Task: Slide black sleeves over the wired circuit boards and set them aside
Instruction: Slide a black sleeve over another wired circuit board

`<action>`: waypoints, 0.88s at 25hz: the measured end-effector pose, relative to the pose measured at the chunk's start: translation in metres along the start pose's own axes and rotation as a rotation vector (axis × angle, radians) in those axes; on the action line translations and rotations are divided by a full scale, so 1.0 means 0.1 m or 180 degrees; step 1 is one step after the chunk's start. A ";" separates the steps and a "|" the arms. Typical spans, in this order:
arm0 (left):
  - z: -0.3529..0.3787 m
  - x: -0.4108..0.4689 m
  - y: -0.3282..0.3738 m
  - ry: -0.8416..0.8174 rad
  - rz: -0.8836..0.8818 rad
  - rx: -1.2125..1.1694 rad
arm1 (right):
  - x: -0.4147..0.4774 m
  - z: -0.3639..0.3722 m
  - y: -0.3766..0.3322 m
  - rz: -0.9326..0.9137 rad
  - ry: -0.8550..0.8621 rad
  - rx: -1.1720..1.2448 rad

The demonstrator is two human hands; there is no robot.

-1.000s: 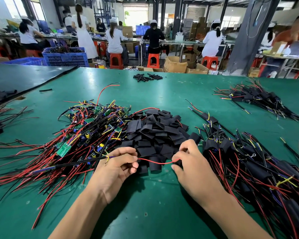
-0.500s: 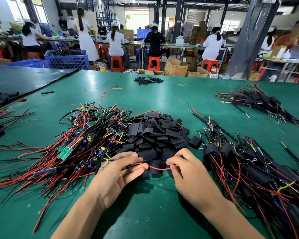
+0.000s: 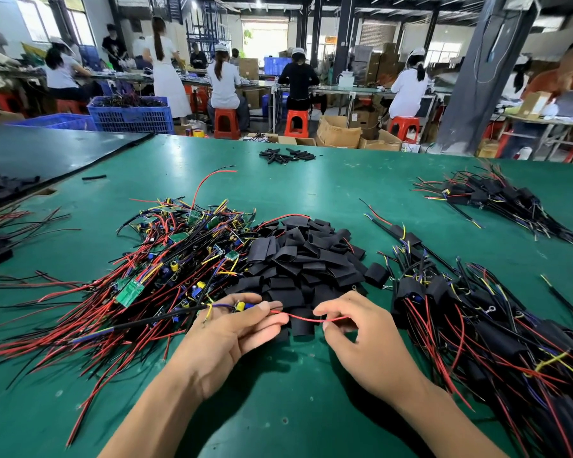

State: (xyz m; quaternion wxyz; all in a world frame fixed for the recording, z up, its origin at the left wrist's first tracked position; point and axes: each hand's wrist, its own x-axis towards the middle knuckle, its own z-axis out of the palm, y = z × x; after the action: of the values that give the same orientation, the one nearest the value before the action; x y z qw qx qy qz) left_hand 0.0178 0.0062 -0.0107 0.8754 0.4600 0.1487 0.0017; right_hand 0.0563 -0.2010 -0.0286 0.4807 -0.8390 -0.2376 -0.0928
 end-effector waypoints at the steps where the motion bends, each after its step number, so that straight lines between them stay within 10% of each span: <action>1: -0.01 0.00 0.00 -0.0011 -0.0021 0.0005 | 0.00 0.00 0.00 0.0045 -0.0008 0.0027; 22: -0.06 0.03 0.02 0.0426 0.0045 0.0015 | 0.01 -0.02 -0.01 0.0359 -0.0242 0.0040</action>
State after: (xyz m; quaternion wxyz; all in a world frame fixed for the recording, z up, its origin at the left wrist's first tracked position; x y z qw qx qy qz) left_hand 0.0189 0.0126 -0.0134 0.8623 0.4620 0.2037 0.0383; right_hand 0.0563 -0.2017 -0.0262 0.4811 -0.8509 -0.2085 -0.0322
